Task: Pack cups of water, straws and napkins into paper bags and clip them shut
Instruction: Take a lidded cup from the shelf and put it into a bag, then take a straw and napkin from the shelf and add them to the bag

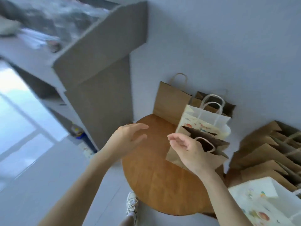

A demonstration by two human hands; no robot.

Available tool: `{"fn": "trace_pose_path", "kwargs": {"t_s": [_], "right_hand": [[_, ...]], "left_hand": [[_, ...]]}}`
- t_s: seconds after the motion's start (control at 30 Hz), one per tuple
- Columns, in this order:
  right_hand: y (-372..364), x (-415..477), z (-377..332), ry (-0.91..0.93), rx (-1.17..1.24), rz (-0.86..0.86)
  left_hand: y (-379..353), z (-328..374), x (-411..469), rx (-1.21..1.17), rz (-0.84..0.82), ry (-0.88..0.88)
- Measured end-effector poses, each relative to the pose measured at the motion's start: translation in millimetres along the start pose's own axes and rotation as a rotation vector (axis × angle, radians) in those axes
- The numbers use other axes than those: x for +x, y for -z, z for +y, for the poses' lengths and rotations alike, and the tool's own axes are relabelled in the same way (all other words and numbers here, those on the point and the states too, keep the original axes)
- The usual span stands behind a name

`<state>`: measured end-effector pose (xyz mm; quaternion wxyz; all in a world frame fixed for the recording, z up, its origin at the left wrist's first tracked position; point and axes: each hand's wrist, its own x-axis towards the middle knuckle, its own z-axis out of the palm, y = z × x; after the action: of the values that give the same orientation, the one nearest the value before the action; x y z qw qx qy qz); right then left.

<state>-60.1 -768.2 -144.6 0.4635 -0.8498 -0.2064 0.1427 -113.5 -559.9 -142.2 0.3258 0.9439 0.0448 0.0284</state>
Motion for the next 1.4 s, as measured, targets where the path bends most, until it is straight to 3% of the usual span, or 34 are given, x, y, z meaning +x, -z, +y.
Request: {"fn": "trace_pose_path", "kwargs": {"t_s": [0.23, 0.7, 1.07, 1.4], "right_hand": [[-102.8, 13.4, -89.8, 0.197, 0.028, -0.252], [-359.3, 83.6, -247.6, 0.241, 0.030, -0.477], [-431.3, 253.2, -331.8, 0.417, 0.026, -0.261], [-443.0, 413.2, -382.6, 0.401, -0.034, -0.135]], "left_hand": [[88.0, -64.3, -98.5, 0.047, 0.202, 0.227], [251.8, -270.4, -206.9, 0.026, 0.352, 0.379], [355.0, -395.3, -83.5, 0.097, 0.337, 0.282], [445.8, -469.2, 70.5, 0.142, 0.327, 0.165]]}}
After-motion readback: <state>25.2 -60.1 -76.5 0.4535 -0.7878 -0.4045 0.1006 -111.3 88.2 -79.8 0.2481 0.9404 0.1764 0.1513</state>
